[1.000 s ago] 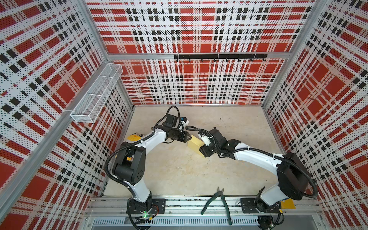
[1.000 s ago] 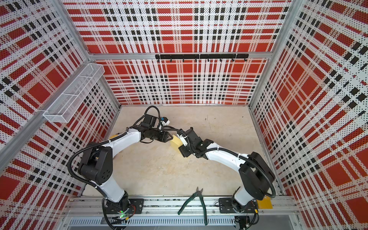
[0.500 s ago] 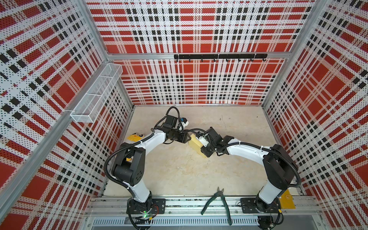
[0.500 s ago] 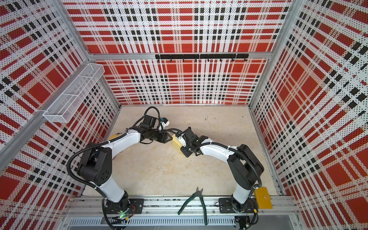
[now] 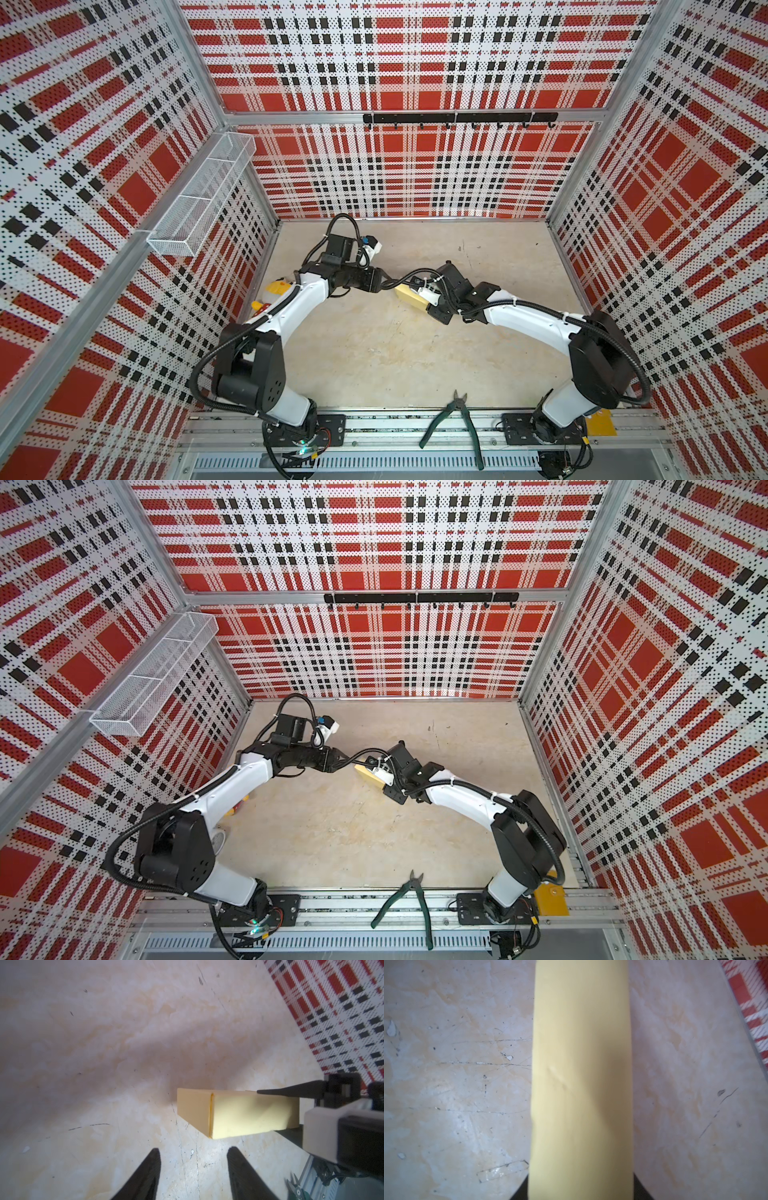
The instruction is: Fold the paper box
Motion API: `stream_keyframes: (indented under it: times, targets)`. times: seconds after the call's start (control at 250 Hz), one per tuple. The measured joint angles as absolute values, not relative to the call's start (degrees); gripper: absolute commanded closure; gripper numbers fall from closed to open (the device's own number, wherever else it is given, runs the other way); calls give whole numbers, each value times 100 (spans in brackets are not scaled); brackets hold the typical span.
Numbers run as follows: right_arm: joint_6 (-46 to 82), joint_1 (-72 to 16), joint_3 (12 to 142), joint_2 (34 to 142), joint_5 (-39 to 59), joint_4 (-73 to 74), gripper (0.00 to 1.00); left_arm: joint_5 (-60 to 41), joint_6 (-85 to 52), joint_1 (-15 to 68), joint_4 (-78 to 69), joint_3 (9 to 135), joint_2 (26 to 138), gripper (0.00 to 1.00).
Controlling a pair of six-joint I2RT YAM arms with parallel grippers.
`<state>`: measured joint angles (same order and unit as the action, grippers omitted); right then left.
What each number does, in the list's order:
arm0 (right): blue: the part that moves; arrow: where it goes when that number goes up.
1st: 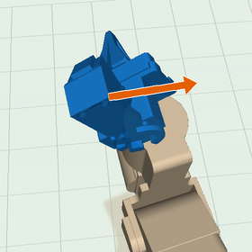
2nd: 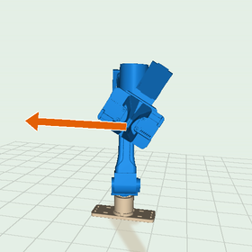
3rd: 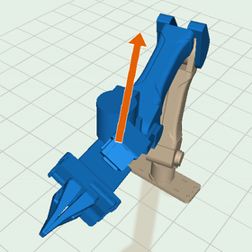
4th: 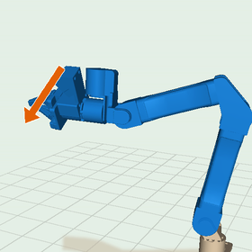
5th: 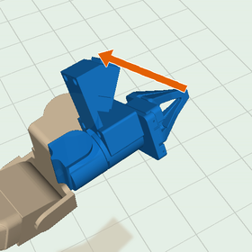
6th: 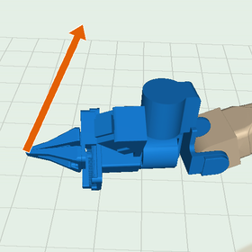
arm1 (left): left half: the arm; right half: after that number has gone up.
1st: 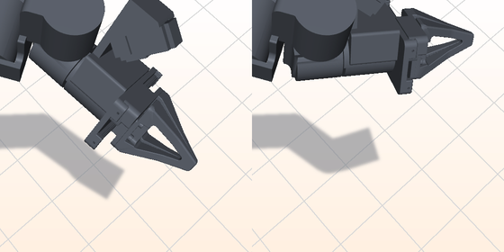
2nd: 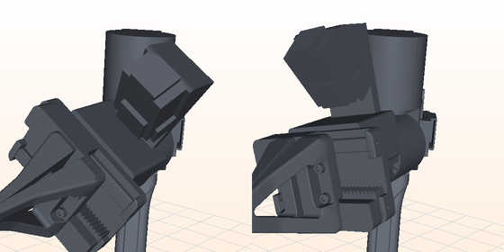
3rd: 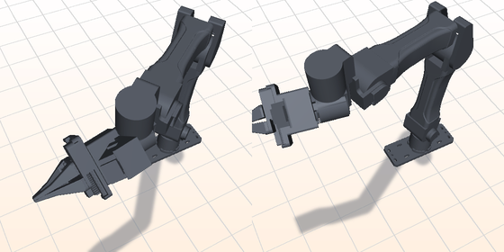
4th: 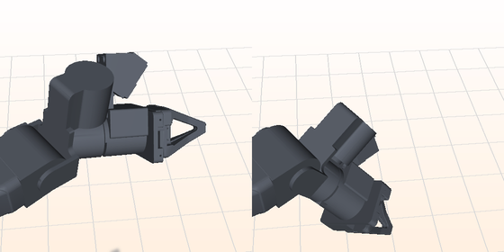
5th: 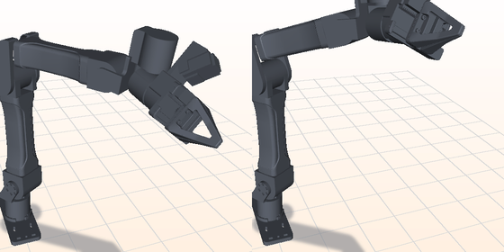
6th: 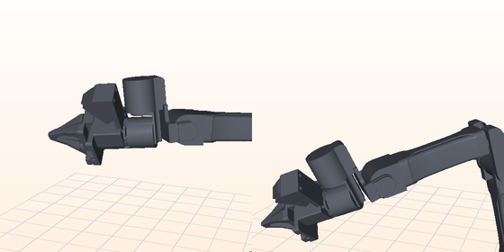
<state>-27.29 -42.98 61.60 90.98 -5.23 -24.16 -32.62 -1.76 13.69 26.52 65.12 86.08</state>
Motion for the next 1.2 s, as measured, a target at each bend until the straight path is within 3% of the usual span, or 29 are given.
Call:
stream_keyframes:
  times: [0.232,0.42,0.688,1.008,1.028,1.08,1.1,1.2]
  targets:
    - [-4735,-4300,5188,9102,-1197,-1020,74,-3339,-429,510,2097,5837,8145,43]
    - [-5927,-4300,4327,9266,-1424,982,71,-3332,-534,56,1962,5419,8121,42]
    - [-6976,-4344,3999,10151,-1712,2652,36,-3339,-534,-3,1684,5417,8042,41]
    - [-7365,-4504,3935,10339,-2056,3009,19,-3363,-523,-21,1594,5389,8018,41]
    - [-7371,-4508,3935,10335,-2062,3015,11,-3363,-519,-25,1594,5384,8012,41]
    - [-7338,-4528,3966,10296,-2080,2985,9,-3363,-510,-30,1590,5376,8003,41]
    - [-7352,-4539,3966,10278,-2078,2980,0,-3363,-508,-32,1590,5374,8001,41]
    - [-7282,-4613,3981,10208,-2075,2919,0,-3361,-504,-38,1588,5371,7988,40]
